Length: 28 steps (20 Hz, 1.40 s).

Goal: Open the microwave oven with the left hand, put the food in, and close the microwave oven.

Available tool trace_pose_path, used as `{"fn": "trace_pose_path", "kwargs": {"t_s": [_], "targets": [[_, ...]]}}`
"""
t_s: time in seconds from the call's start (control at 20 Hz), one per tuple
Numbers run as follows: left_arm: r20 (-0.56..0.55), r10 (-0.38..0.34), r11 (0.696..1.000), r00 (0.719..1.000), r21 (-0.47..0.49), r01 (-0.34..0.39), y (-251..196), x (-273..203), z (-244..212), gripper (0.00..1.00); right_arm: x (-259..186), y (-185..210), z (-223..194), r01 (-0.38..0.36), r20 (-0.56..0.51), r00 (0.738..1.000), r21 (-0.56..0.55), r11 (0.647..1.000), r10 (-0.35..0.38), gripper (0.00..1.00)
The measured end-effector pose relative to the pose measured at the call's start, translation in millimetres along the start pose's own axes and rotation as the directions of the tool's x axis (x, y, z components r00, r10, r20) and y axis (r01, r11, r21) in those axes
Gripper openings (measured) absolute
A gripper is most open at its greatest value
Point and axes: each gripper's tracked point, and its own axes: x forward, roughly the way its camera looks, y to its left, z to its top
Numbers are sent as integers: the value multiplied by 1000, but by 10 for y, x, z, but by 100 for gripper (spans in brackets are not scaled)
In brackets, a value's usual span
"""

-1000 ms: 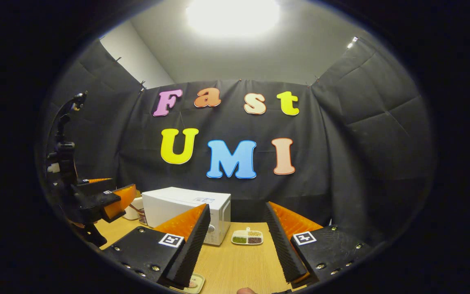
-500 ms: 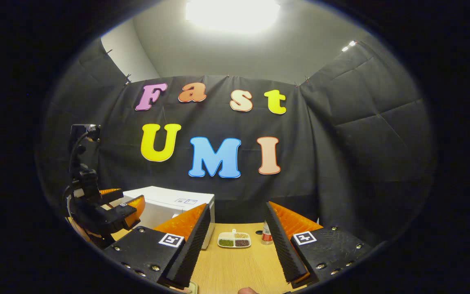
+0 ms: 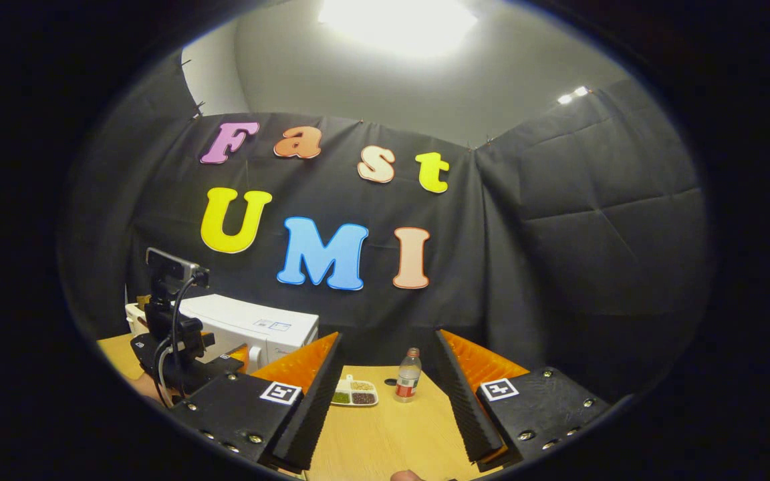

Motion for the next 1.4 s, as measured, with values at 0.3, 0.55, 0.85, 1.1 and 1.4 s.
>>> {"fn": "trace_pose_path", "kwargs": {"t_s": [0.3, 0.55, 0.85, 1.1, 1.4], "targets": [[-96, -28, 1000, 995, 1, 28, -105, 417, -503, 99, -118, -118, -77, 83, -41, 996, -31, 996, -85, 82], [-159, -45, 999, 986, 20, 48, -182, 612, -744, 87, -185, -211, -90, 128, -55, 990, -71, 989, -132, 82], [-172, -32, 998, 985, 39, 40, -232, 694, -792, 48, -230, -280, -74, 144, -61, 987, -82, 986, -149, 82], [-195, -6, 999, 981, 36, 13, -178, 698, -820, 30, -286, -345, -71, 139, -65, 987, -73, 988, -144, 82], [-241, -20, 1000, 970, -5, 19, -177, 683, -806, 13, -303, -400, -52, 112, -52, 992, -60, 992, -115, 82]]}}
